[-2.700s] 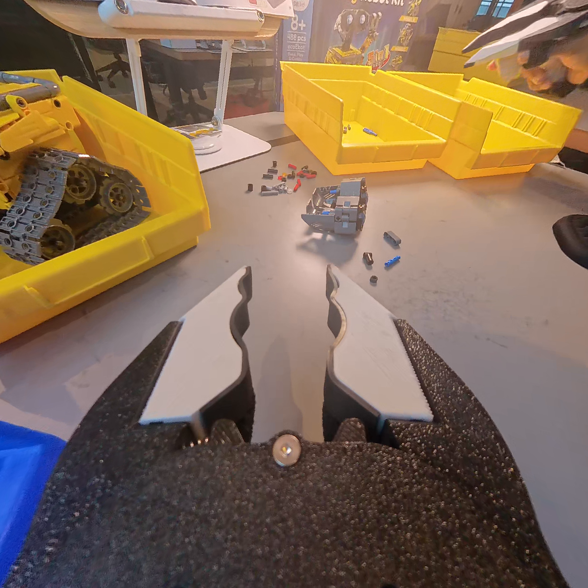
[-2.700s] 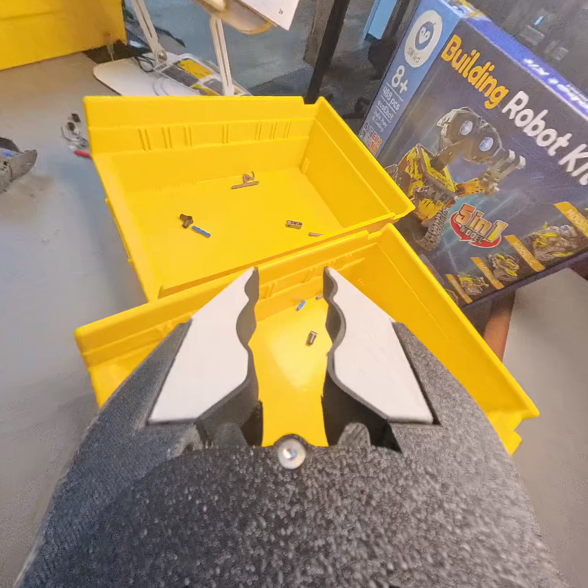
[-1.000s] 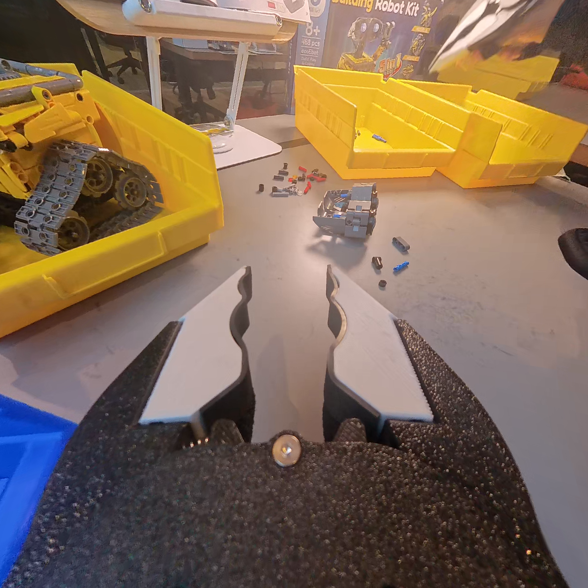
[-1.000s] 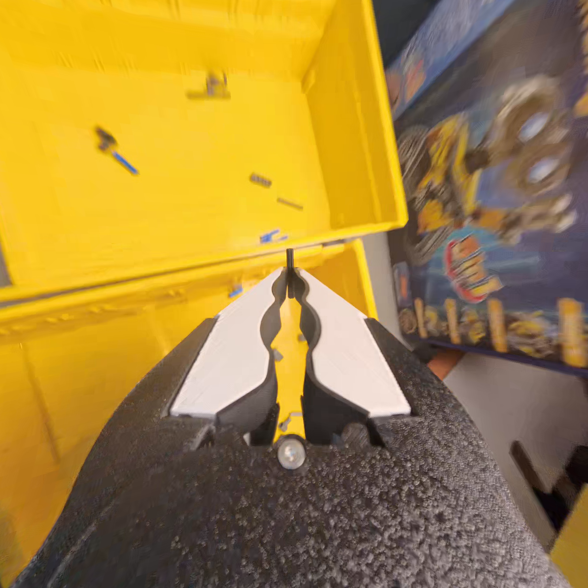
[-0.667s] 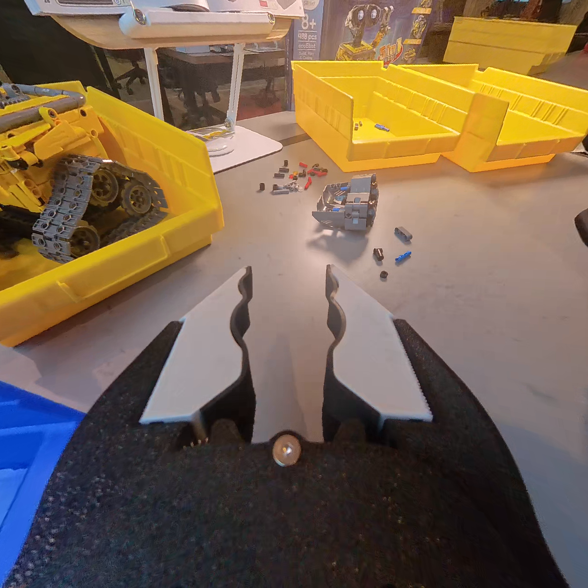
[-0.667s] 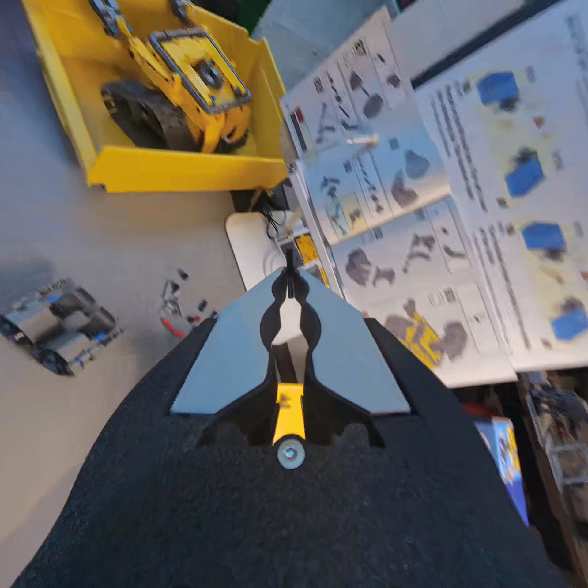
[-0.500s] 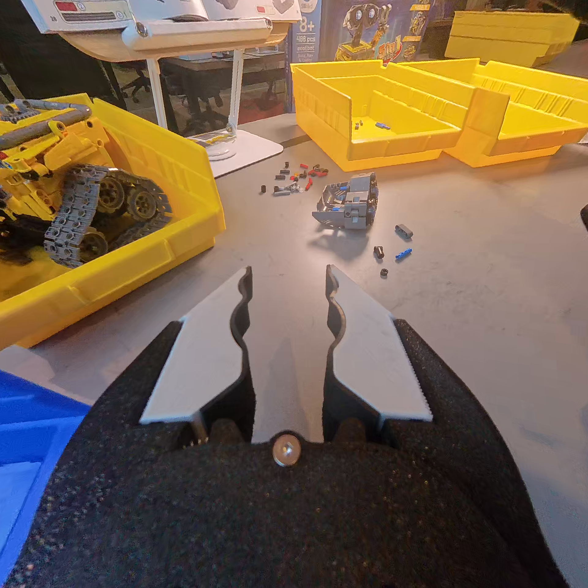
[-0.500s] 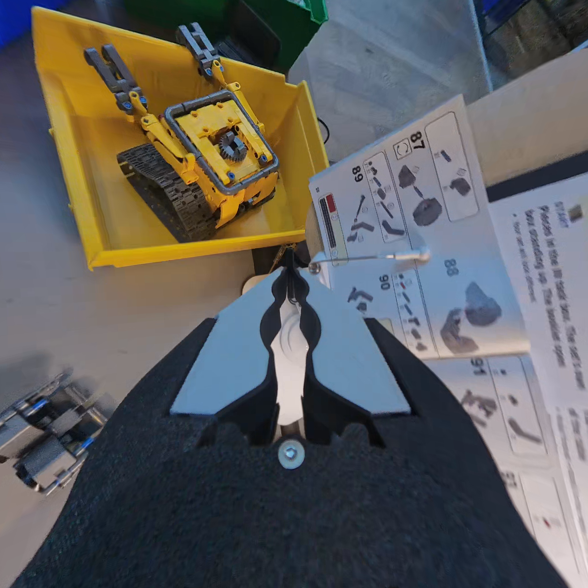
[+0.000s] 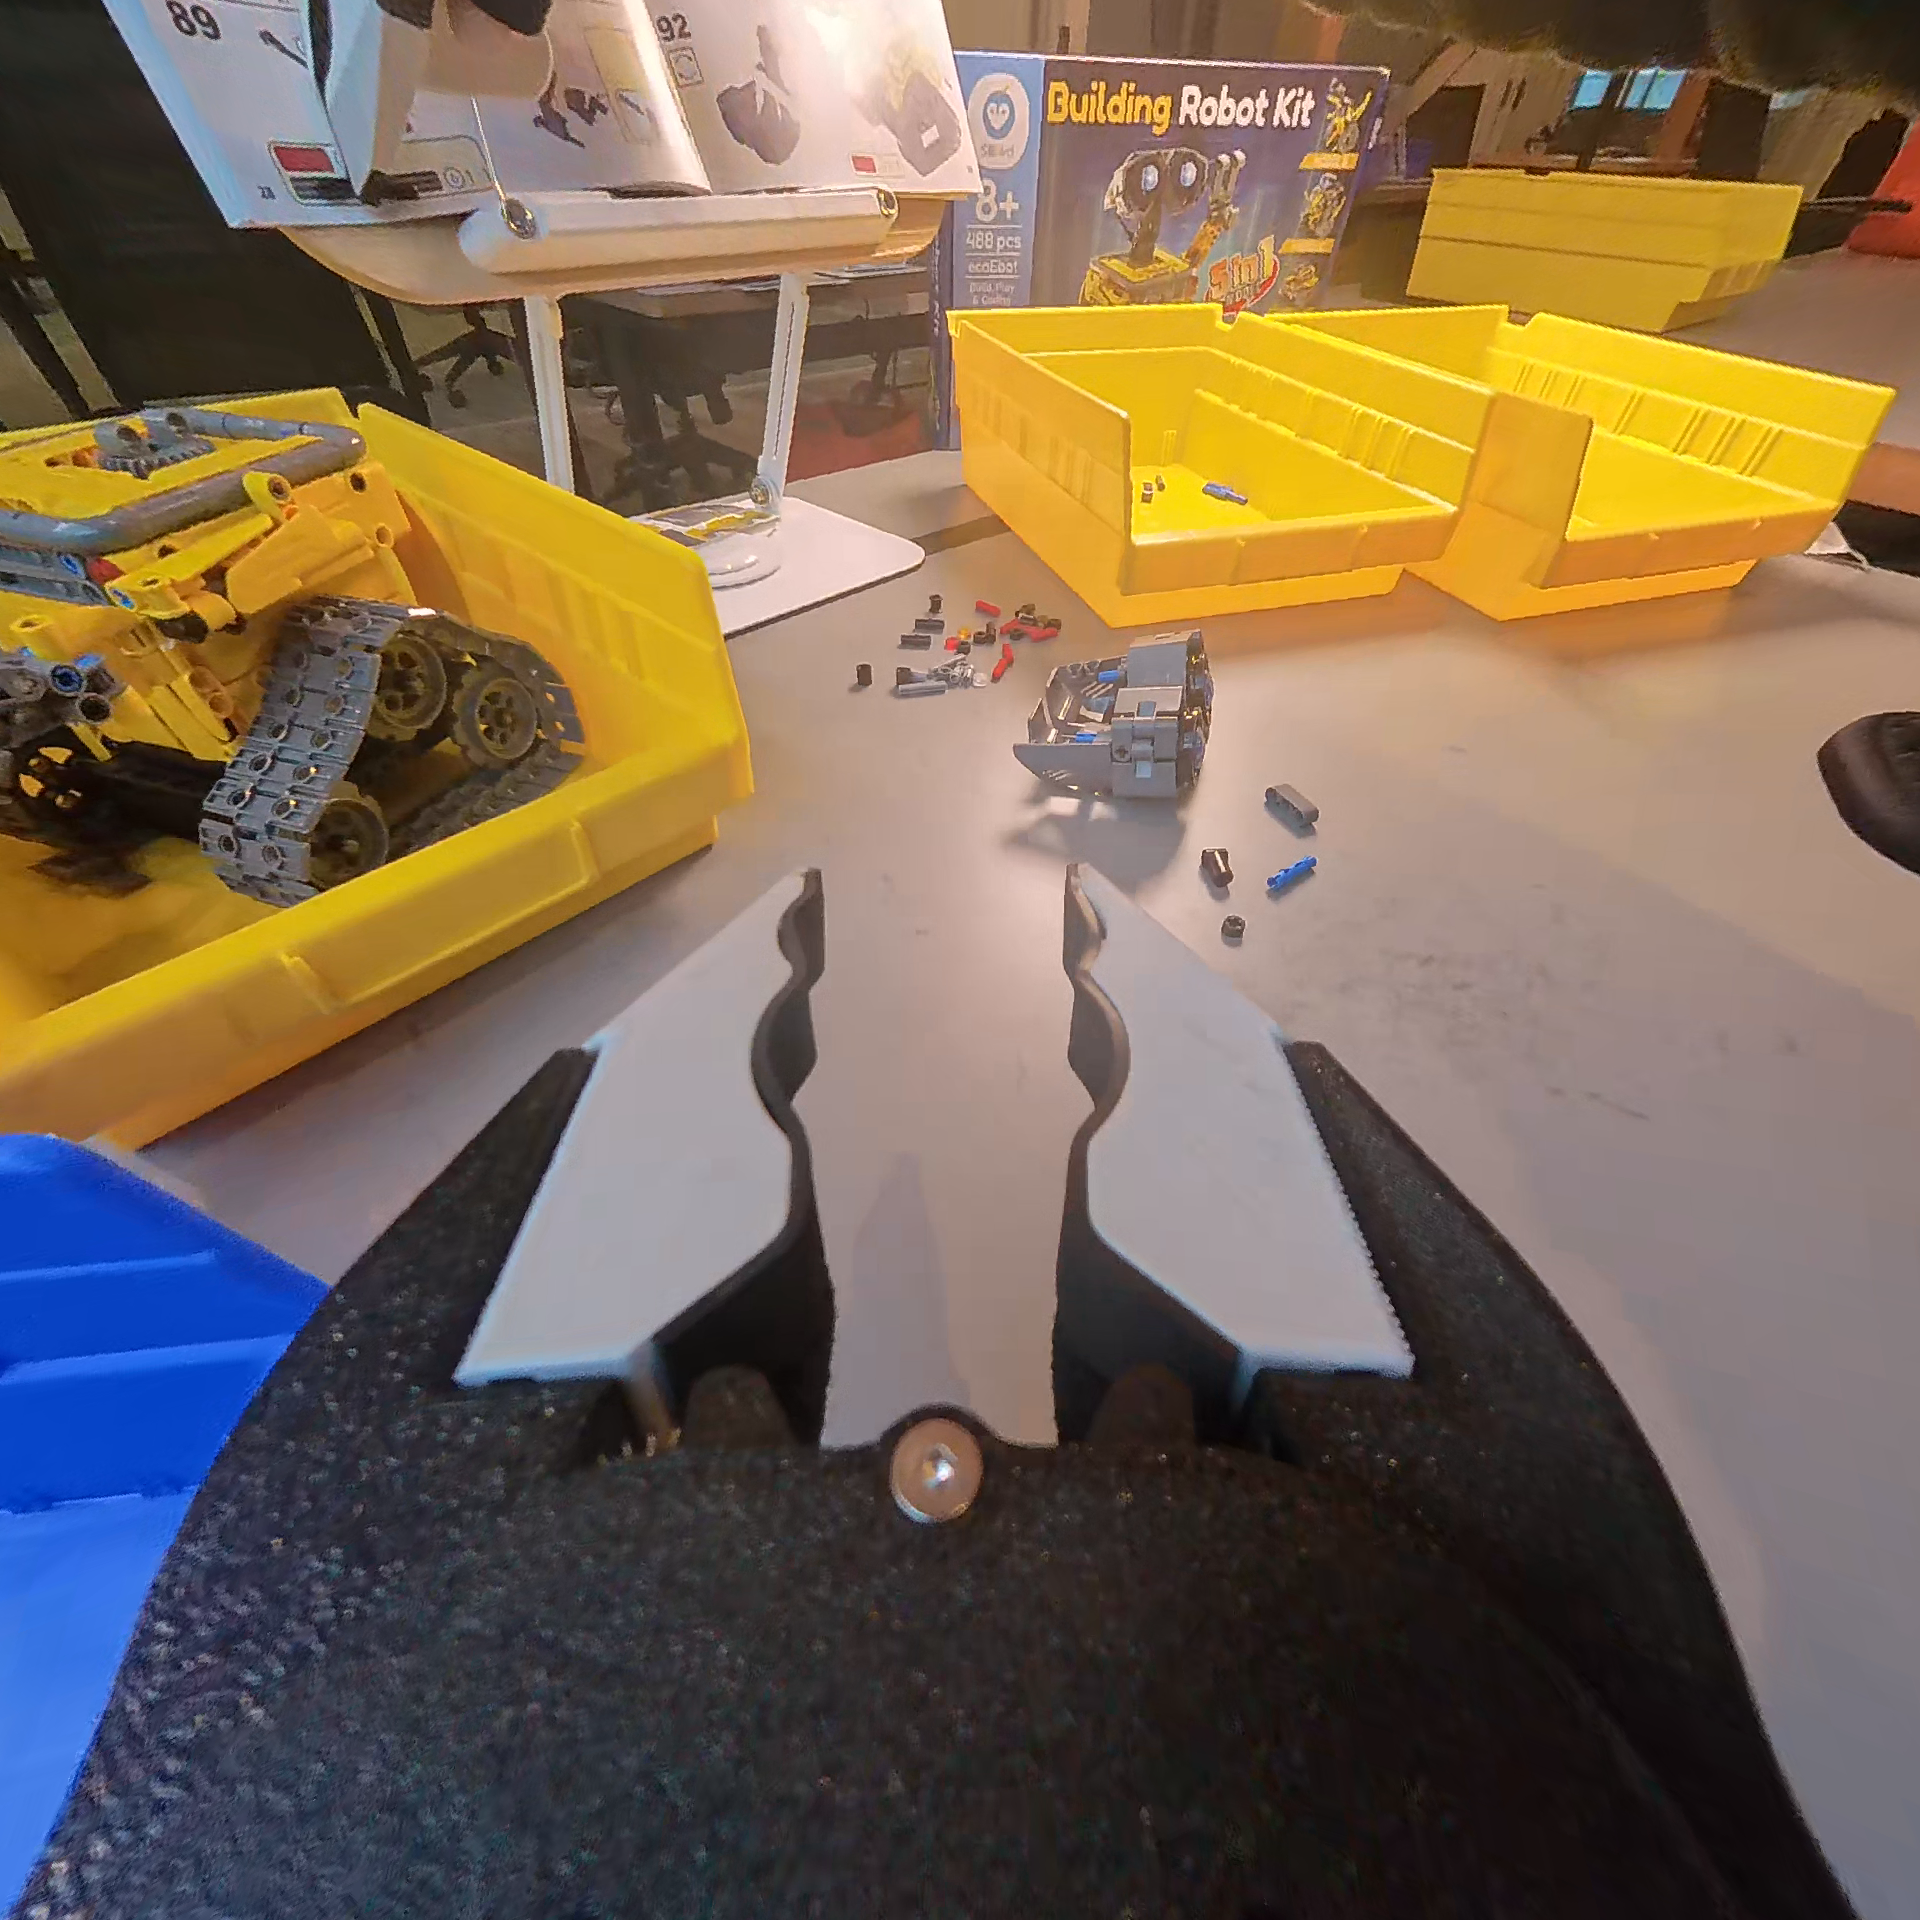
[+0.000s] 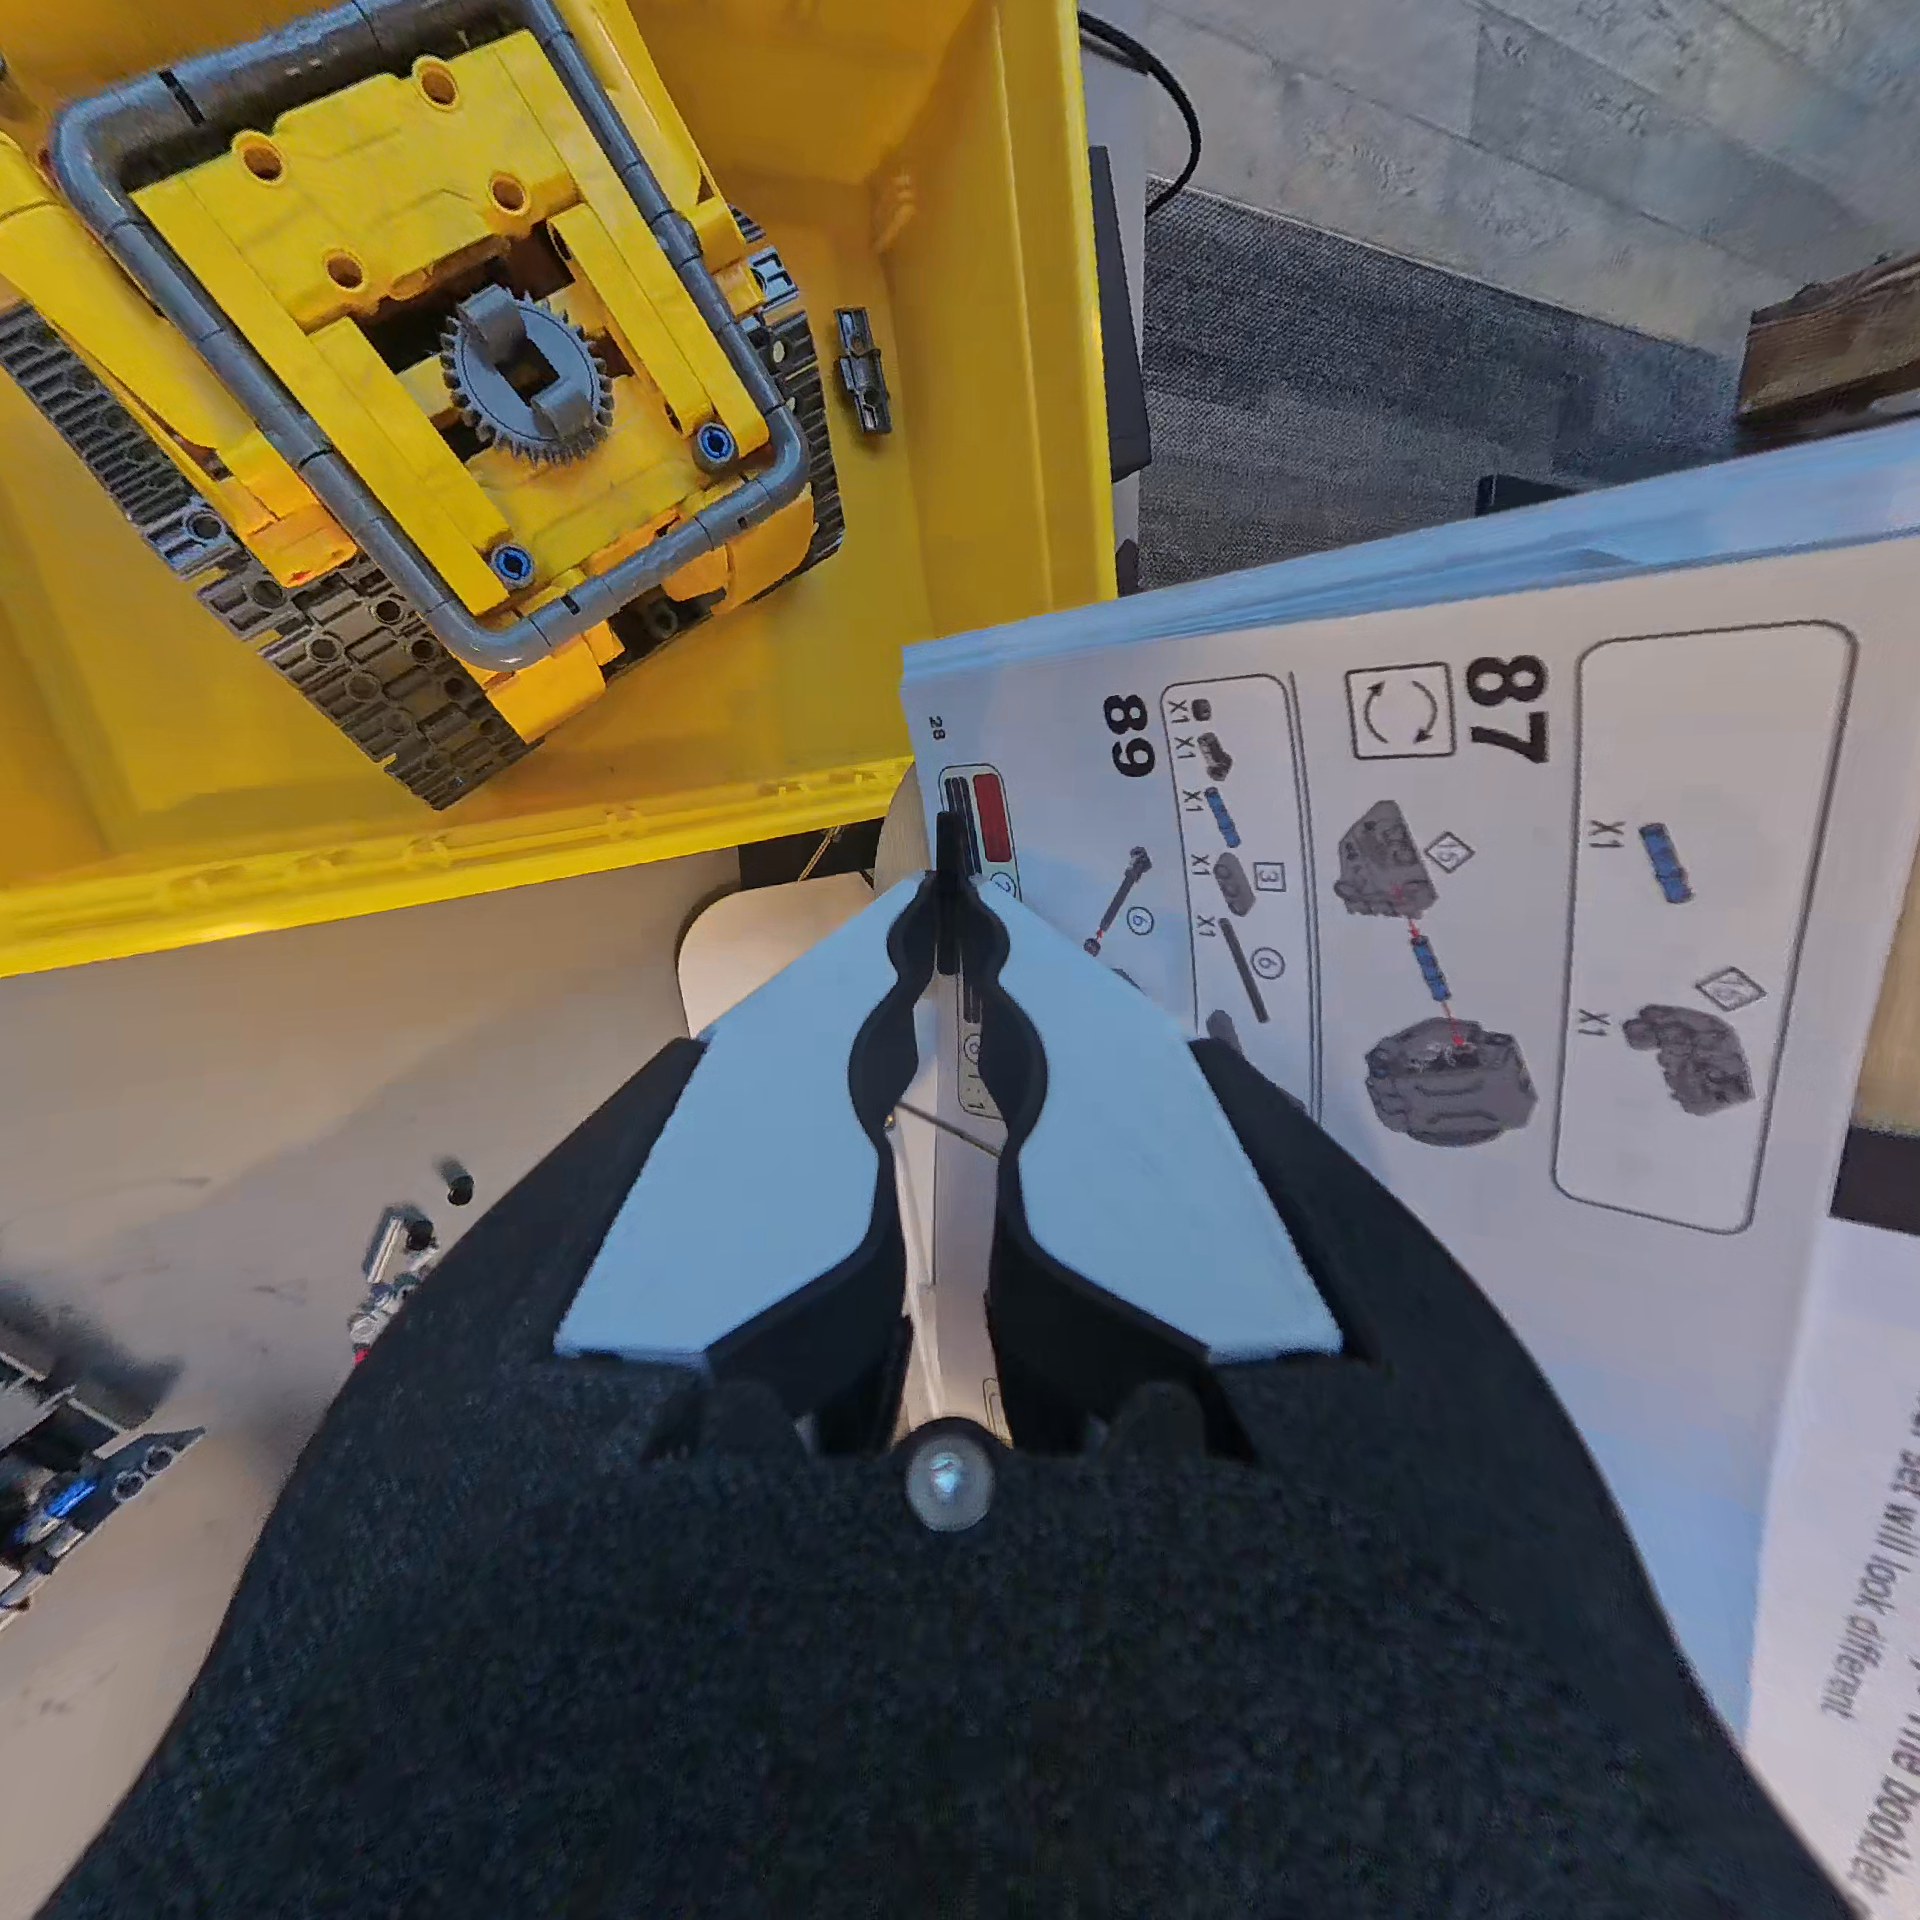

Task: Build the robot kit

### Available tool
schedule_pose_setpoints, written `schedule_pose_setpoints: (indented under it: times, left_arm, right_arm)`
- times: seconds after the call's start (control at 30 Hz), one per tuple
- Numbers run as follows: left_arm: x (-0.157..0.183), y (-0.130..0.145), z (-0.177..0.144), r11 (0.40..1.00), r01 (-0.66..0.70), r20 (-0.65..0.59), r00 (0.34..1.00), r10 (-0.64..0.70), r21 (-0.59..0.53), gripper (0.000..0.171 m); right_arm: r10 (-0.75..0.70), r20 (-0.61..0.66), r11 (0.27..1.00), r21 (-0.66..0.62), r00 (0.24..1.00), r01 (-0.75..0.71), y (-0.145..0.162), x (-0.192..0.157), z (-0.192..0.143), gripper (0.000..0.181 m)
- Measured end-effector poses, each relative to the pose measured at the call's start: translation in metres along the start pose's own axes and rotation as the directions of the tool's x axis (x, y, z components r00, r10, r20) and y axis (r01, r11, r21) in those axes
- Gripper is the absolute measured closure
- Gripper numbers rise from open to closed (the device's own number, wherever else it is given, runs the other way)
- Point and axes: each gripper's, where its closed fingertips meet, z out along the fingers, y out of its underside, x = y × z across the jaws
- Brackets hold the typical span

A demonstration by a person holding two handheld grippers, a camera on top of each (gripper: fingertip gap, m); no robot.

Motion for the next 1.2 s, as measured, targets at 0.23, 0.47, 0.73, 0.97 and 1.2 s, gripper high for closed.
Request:
schedule_pose_setpoints:
  times: [0.23,0.47,0.73,0.97,1.2]
  left_arm:
    - [0.000,0.000,0.000,1.000,0.001,-0.002,1.000,-0.001,0.000,0.126]
    - [0.001,0.001,0.000,1.000,0.005,-0.005,1.000,-0.005,-0.003,0.126]
    - [-0.002,0.000,-0.002,1.000,0.018,0.003,1.000,-0.018,0.007,0.125]
    - [-0.005,0.001,-0.002,0.999,0.037,0.015,0.999,-0.037,0.004,0.124]
    - [0.001,0.000,0.001,1.000,0.005,0.006,1.000,-0.005,0.014,0.123]
  right_arm:
    - [-0.037,-0.006,0.999,-0.023,0.999,0.037,0.000,0.000,0.000,0.180]
    - [-0.029,-0.002,0.999,0.016,1.000,0.030,-0.004,-0.007,-0.008,0.179]
    - [-0.062,0.022,0.951,0.305,0.998,0.052,0.020,-0.107,-0.161,0.180]
    - [0.297,-0.195,0.952,0.137,0.935,-0.274,0.228,-0.139,-0.265,0.179]
    - [0.716,-0.294,0.614,-0.165,0.633,-0.772,0.506,-0.180,-0.216,0.179]
